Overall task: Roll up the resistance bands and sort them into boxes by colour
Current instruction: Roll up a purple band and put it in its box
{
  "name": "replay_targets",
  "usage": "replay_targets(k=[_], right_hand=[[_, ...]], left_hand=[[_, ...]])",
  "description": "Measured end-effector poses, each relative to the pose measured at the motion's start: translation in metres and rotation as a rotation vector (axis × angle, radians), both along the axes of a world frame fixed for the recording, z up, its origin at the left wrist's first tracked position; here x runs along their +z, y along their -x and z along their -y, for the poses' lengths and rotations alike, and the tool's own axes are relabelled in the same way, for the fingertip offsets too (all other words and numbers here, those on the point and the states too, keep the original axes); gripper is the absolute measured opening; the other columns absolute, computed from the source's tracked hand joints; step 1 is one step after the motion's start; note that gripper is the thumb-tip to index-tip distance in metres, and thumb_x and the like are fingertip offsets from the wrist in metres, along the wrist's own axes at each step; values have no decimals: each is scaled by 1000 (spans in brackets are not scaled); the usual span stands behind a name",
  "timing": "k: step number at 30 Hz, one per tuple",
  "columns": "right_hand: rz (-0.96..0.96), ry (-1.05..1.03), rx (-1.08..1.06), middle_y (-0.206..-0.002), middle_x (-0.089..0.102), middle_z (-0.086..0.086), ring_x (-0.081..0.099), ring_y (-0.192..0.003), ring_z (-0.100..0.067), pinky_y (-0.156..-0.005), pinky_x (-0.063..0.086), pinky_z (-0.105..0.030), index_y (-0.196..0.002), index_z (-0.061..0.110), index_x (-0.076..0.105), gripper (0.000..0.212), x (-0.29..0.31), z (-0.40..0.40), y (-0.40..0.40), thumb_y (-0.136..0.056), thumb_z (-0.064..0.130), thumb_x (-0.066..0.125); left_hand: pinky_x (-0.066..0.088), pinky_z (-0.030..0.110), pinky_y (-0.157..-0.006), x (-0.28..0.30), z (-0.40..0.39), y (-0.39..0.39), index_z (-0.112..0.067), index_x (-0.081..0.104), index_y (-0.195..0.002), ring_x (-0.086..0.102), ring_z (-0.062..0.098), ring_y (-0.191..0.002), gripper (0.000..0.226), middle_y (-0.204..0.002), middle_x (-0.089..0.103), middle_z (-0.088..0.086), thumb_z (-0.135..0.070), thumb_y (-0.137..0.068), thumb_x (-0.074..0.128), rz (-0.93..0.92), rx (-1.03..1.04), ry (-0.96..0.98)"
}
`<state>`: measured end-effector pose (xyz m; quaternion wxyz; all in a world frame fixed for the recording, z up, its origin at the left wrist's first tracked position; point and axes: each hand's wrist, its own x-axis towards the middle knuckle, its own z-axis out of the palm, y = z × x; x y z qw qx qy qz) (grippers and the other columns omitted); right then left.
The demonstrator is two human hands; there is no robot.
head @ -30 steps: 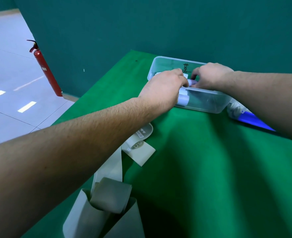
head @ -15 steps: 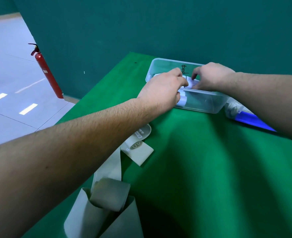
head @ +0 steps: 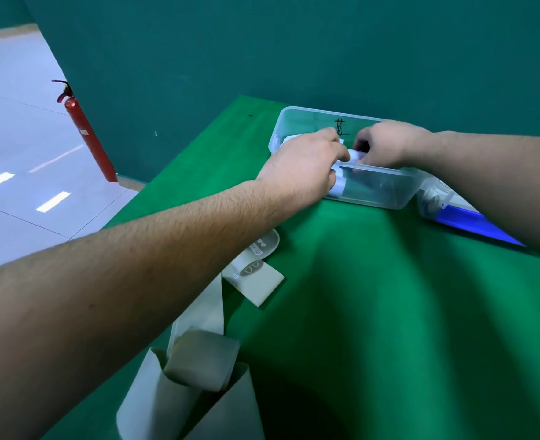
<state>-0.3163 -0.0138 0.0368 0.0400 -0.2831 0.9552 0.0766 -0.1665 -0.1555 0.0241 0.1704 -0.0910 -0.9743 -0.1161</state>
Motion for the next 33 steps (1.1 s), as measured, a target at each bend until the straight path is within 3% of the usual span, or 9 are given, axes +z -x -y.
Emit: replay_targets(k=[4, 9, 13, 17, 23, 28, 33], right_hand=[[-6, -24, -7, -95, 59, 2, 55, -91, -25, -79, 51, -36, -118, 29, 62, 32, -2, 0, 2, -89, 42, 58], [-22, -41, 6, -95, 57, 4, 53, -91, -24, -74, 47, -33, -122, 29, 62, 35, -4, -2, 3, -89, 43, 57], [-83, -24, 0, -110, 64, 1, 53, -92, -24, -70, 42, -31, -128, 33, 59, 42, -5, -2, 4, -89, 50, 59], [-161, -45, 48, -112, 64, 3, 59, -97, -27, -67, 44, -32, -126, 40, 57, 42, -5, -3, 5, -87, 55, 58], [-128, -36, 17, -97, 60, 4, 57, -91, -26, -63, 41, -31, -121, 36, 59, 40, -7, -5, 7, -84, 50, 62], [-78, 19, 48, -102, 63, 5, 53, -91, -23, -70, 44, -33, -117, 35, 58, 33, -8, -4, 8, -87, 44, 63], [-191, 24, 51, -107, 63, 3, 57, -96, -26, -73, 48, -34, -115, 37, 63, 29, -8, -4, 6, -87, 45, 61]], left_hand=[[47, 39, -87, -1, 0, 0, -22, 61, -127, 56, 21, -107, 38, -121, 55, 0, -14, -92, 50, -2, -1, -3], [47, 39, -88, -1, -1, 0, -22, 61, -127, 56, 20, -108, 36, -122, 55, -1, -17, -92, 52, -1, -2, 4], [47, 39, -88, -1, -1, 1, -23, 62, -126, 56, 21, -108, 36, -122, 56, 0, -17, -92, 52, -9, -4, 6], [47, 39, -88, -2, -1, 2, -22, 62, -126, 57, 21, -107, 36, -121, 56, 0, -18, -92, 53, -10, -7, 4], [47, 39, -88, -1, -1, 2, -22, 62, -126, 57, 22, -106, 35, -120, 56, 0, -18, -92, 53, -6, -5, 8], [47, 39, -89, -1, -1, 3, -23, 62, -125, 57, 21, -107, 34, -121, 56, -1, -19, -92, 54, -4, -4, 7], [47, 39, -89, 0, -1, 2, -23, 63, -124, 57, 21, -107, 34, -121, 56, 0, -19, -93, 53, -6, -3, 7]])
